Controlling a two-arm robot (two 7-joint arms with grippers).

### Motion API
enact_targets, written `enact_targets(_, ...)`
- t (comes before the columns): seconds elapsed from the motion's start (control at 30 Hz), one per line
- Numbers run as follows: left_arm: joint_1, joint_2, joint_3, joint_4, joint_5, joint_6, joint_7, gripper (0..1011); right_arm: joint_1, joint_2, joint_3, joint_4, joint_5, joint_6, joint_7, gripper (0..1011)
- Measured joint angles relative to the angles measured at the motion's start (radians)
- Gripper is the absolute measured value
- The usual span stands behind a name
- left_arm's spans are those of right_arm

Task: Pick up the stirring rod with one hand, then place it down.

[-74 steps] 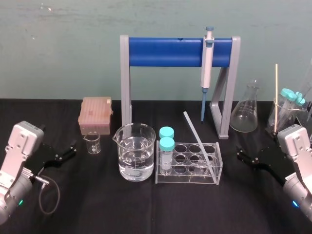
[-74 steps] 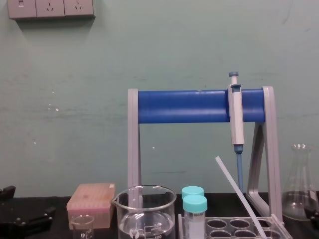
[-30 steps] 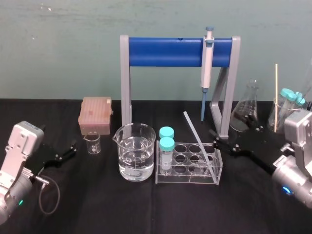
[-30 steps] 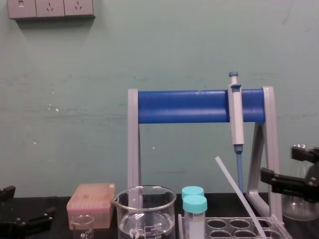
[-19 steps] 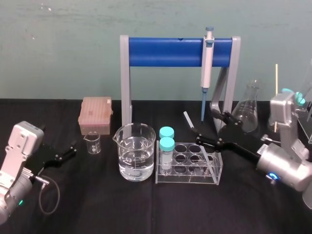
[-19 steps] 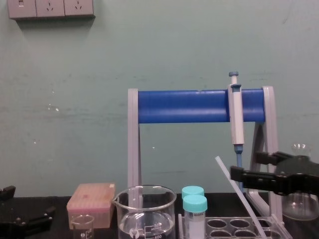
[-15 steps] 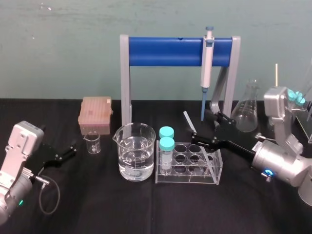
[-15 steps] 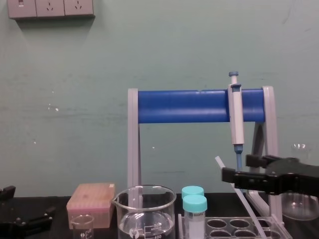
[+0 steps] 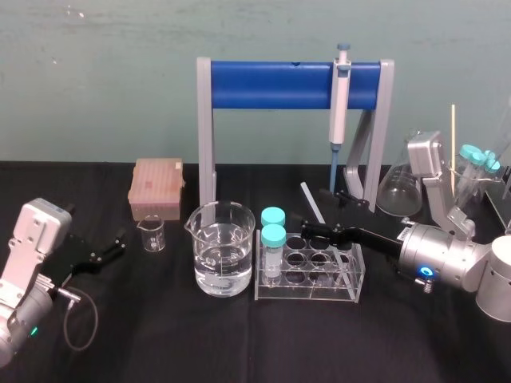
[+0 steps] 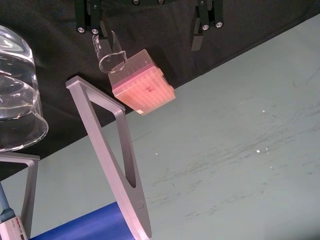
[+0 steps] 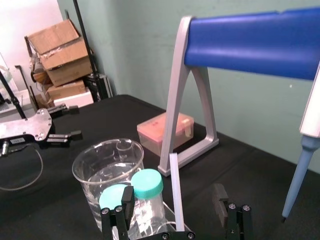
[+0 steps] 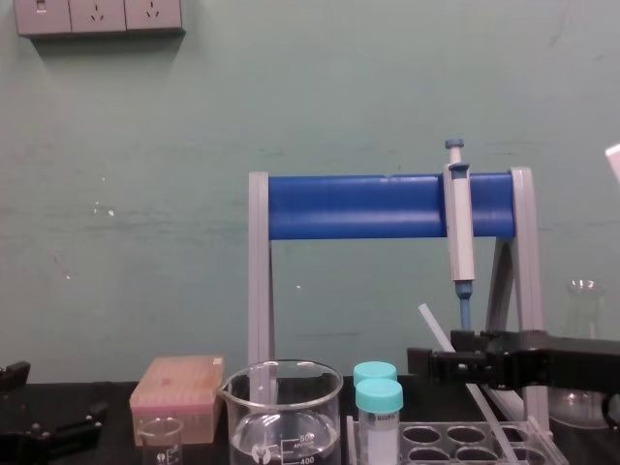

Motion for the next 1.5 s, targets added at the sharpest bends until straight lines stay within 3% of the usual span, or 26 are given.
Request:
enact_targets(0.23,0.0,0.0,0.0,0.0,0.0,0.0,0.0,1000,0.018,-0.012,-0.011,0.033,-0.006,0.02,-0.001,1000)
enact_targets(0.83,0.0,0.0,0.0,0.0,0.0,0.0,0.0,1000,0.018,-0.011,-0.011,0.032,-0.006,0.02,-0.001,980)
enact_targets(1.2,0.0,0.0,0.0,0.0,0.0,0.0,0.0,1000,0.017,-0.011,-0.01,0.031,-0.006,0.019,-0.001,707)
enact_targets(1.5,0.0,0.0,0.0,0.0,0.0,0.0,0.0,1000,0.017,-0.011,-0.009,0.031,-0.006,0.019,-0.001,392)
